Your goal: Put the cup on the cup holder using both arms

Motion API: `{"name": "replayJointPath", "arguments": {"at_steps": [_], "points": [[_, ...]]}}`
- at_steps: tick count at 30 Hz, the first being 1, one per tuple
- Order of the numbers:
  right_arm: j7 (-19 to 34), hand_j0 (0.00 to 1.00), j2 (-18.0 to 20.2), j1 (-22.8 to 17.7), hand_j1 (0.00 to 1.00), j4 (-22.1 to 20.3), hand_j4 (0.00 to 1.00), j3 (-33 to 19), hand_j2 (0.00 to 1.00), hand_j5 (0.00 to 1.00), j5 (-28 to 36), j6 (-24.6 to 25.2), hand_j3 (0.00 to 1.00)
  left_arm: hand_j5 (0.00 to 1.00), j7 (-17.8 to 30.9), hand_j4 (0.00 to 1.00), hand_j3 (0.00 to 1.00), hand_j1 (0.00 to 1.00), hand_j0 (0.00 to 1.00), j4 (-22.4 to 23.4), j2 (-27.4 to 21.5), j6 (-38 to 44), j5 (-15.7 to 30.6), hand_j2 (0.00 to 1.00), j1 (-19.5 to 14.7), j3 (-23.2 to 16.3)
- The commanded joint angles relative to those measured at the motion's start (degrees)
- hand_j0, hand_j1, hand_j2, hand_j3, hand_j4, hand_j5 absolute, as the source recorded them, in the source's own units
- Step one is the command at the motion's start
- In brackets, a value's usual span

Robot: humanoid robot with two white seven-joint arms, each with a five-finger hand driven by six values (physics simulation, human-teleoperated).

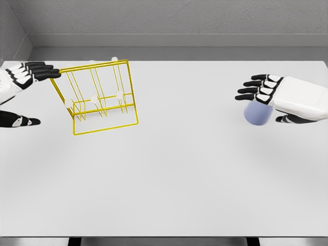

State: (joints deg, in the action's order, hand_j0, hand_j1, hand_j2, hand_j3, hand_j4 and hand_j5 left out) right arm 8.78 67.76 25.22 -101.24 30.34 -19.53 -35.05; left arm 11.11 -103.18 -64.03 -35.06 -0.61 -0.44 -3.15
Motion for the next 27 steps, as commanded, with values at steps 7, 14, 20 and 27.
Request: {"name": "replayJointPath", "arguments": {"at_steps": [7, 14, 20, 27], "points": [[1.7, 1.00, -0.5, 0.3, 1.00, 0.0, 1.00, -0.1, 1.00, 1.00, -0.1, 0.0, 1.00, 1.00, 0.1, 1.00, 1.00, 1.00, 1.00, 0.0, 1.4, 0.1, 0.2, 1.00, 0.0, -4.0], [8.8, 1.00, -8.9, 6.9, 1.00, 8.6, 1.00, -0.1, 1.00, 1.00, -6.4, 0.0, 1.00, 1.00, 0.1, 1.00, 1.00, 1.00, 1.00, 0.0, 2.2, 0.1, -0.4, 1.00, -0.2, -4.4], [13.6, 1.00, -14.1, 15.7, 1.00, 19.3, 1.00, 6.6, 1.00, 1.00, -9.6, 0.0, 1.00, 1.00, -0.1, 1.00, 1.00, 1.00, 1.00, 0.0, 3.5, 0.1, -0.1, 1.00, -0.5, -4.4], [16.0, 1.00, -12.1, 18.5, 1.00, 20.8, 1.00, 7.9, 1.00, 1.00, -13.3, 0.0, 1.00, 1.00, -0.1, 1.00, 1.00, 1.00, 1.00, 0.0, 5.1, 0.1, -0.4, 1.00, -0.5, -5.4]]}}
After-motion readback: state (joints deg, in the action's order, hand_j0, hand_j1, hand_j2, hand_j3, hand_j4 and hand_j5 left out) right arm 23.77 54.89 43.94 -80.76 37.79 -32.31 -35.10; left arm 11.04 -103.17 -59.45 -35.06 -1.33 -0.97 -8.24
